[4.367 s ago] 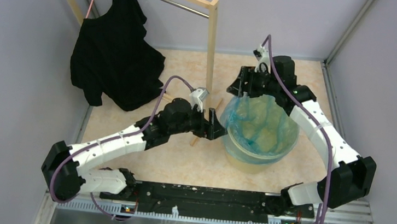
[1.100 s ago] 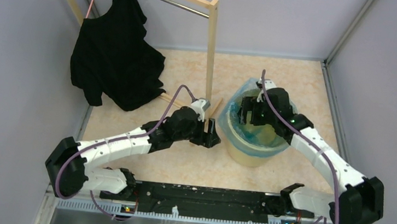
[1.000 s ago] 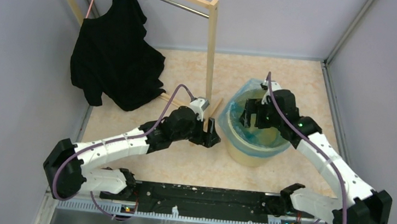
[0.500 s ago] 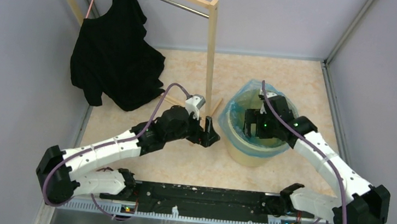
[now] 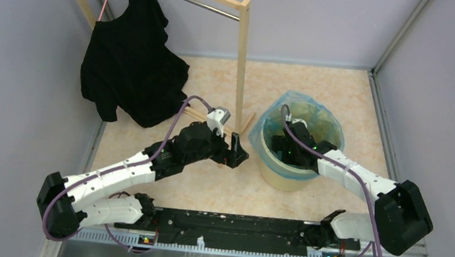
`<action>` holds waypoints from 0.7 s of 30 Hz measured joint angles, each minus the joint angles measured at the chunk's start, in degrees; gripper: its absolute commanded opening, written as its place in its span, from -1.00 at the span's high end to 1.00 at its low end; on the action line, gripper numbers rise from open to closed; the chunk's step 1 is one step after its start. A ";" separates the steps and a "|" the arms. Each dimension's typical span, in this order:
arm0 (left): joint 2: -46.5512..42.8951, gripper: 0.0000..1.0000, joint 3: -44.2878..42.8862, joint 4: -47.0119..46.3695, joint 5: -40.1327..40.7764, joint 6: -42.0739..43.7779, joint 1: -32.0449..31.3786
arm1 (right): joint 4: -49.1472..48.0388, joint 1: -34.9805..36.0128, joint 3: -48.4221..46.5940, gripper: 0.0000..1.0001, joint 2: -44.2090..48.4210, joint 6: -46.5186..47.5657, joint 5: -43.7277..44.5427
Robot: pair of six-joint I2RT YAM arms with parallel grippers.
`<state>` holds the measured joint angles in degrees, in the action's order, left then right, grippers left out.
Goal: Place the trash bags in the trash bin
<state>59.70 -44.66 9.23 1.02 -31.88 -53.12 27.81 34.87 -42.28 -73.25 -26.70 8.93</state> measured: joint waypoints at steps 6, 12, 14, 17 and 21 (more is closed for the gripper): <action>-0.46 -0.97 0.00 0.66 1.46 0.55 0.00 | 1.84 0.00 -1.64 -0.87 2.05 0.11 -0.02; -0.15 -0.97 0.00 0.63 1.60 0.52 0.00 | 7.23 0.00 -7.85 -0.90 8.61 1.51 0.07; 0.26 -0.98 0.00 0.63 1.57 0.42 0.00 | 7.43 0.00 -8.55 -0.89 9.57 1.90 0.20; 0.94 -0.97 0.00 0.70 1.42 0.09 0.00 | 6.93 0.00 -8.00 -0.86 7.76 2.12 0.17; 0.96 -0.97 -0.02 1.20 1.42 -0.70 0.00 | 2.67 0.04 -4.55 -0.85 1.90 1.70 -0.48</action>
<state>60.66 -44.69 10.44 2.44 -32.58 -53.12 30.48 34.92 -46.83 -71.35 -24.99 8.45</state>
